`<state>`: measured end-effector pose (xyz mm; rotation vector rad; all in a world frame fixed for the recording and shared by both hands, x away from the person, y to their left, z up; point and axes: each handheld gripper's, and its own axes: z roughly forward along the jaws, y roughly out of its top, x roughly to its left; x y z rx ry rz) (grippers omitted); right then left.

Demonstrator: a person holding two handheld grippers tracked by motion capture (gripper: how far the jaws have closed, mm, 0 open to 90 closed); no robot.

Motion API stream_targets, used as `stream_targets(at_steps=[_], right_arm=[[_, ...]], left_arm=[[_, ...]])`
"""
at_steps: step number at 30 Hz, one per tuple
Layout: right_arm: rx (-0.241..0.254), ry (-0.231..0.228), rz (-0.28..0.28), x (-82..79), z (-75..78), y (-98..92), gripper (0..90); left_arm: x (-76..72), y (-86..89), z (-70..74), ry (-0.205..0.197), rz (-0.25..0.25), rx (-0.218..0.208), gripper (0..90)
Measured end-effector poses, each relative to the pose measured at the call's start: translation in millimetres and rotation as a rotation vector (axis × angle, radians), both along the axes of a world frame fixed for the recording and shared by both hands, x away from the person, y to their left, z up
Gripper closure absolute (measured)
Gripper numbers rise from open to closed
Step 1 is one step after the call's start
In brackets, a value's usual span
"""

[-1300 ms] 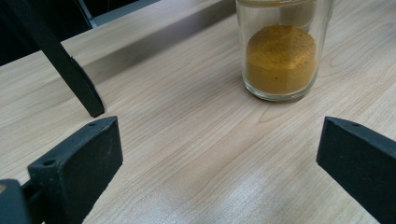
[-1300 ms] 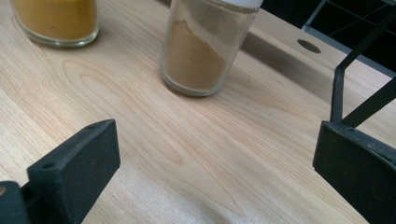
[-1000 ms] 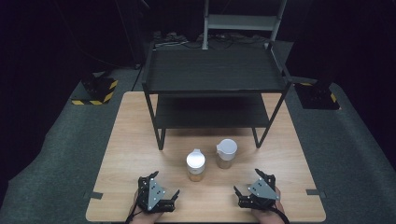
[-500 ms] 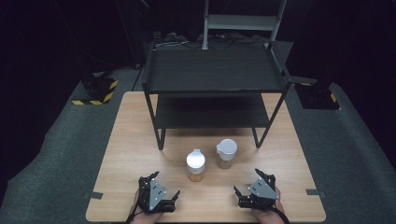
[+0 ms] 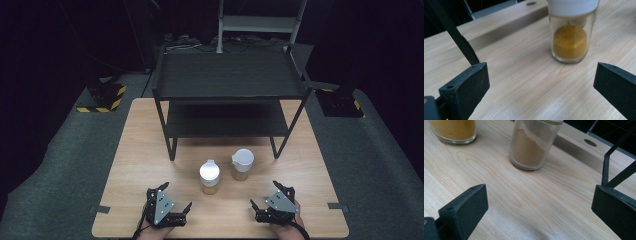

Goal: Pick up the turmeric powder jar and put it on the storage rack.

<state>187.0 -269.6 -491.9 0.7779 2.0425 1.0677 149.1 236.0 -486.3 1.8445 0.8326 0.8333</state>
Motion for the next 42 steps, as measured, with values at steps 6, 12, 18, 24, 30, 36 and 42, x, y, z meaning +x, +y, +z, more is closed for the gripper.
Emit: stream_targets(at_steps=[6, 12, 18, 24, 30, 36, 42], right_arm=[[0.005, -0.002, 0.003, 0.1, -0.4, -1.3, 0.0], [0.007, -0.002, 0.004, -0.1, -0.6, -1.7, 0.0], [0.008, -0.003, 0.005, -0.2, -0.8, -1.8, 0.0], [0.013, -0.003, 0.006, -0.1, -0.9, -2.8, 0.0], [0.012, -0.002, 0.008, 0.2, -0.7, -2.8, 0.0], [0.014, -0.004, 0.007, -0.2, -1.0, -3.1, 0.0], [0.02, -0.001, 0.006, -0.2, -1.0, -3.6, 0.0]], left_arm=[[-2.8, 0.9, 4.5, -0.014, -0.012, -0.023, 0.6], [-3.8, 0.7, 8.4, -0.025, -0.029, -0.063, 0.5], [-1.3, -4.4, 14.8, -0.029, -0.053, -0.06, 0.5], [3.1, -6.8, 20.6, -0.029, -0.069, -0.058, 0.5], [7.8, -12.5, 26.7, -0.039, -0.078, -0.069, 0.5], [16.2, -20.2, 29.4, -0.035, -0.09, -0.09, 0.5], [23.7, -26.9, 28.6, -0.025, -0.096, -0.102, 0.5]])
